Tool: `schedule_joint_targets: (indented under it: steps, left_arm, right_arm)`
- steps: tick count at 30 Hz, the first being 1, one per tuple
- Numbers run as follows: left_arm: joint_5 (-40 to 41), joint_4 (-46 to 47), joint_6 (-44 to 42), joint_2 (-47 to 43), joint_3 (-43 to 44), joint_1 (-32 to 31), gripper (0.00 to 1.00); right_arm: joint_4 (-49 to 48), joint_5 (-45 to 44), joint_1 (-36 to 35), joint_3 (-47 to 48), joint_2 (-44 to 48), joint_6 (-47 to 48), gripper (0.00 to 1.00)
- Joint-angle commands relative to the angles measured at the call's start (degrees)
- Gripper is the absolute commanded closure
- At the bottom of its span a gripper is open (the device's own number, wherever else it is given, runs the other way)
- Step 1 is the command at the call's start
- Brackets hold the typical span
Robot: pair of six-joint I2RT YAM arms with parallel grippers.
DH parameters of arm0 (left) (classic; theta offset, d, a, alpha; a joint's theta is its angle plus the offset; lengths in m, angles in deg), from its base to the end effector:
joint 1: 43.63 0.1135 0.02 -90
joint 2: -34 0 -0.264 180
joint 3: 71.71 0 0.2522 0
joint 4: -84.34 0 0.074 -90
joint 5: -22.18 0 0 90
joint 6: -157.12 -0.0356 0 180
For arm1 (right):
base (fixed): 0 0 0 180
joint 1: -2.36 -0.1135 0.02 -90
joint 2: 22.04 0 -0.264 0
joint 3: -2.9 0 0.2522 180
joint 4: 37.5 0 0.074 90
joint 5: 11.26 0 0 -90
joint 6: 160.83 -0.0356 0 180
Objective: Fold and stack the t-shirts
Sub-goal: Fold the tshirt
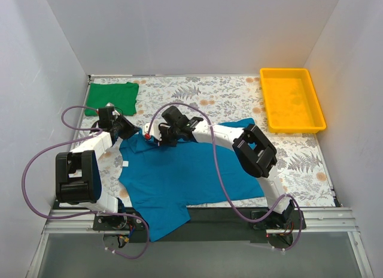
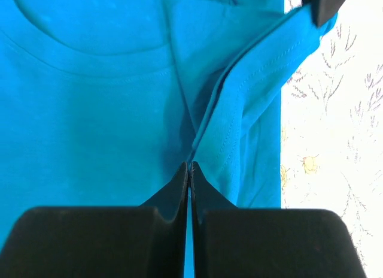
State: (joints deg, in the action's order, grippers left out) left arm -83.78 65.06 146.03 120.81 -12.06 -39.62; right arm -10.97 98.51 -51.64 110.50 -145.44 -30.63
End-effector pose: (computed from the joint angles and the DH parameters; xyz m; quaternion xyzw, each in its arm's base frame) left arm 0.3042 0.0115 0.1835 -0.5703 0.7233 -0.3258 0.2133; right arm 0.2768 0.4015 0.1928 -0.7073 0.5626 0.2037 0.3764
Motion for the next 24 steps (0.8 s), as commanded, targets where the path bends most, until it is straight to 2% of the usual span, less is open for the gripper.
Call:
schedule_joint_targets:
  steps: [1,24]
  left_arm:
    - [-1.3,0.6,-1.0,-1.5,1.0,0.4,1.0]
    - [-9.4,-4.2,1.0,-12.1,-7.6,0.2,1.0]
  right_arm:
    - [0.1,2.9,-0.1,-0.6,4.5,-1.7,0.99]
    - [-1.0,3.1,4.6,-4.7,8.8,-5.9,0.99]
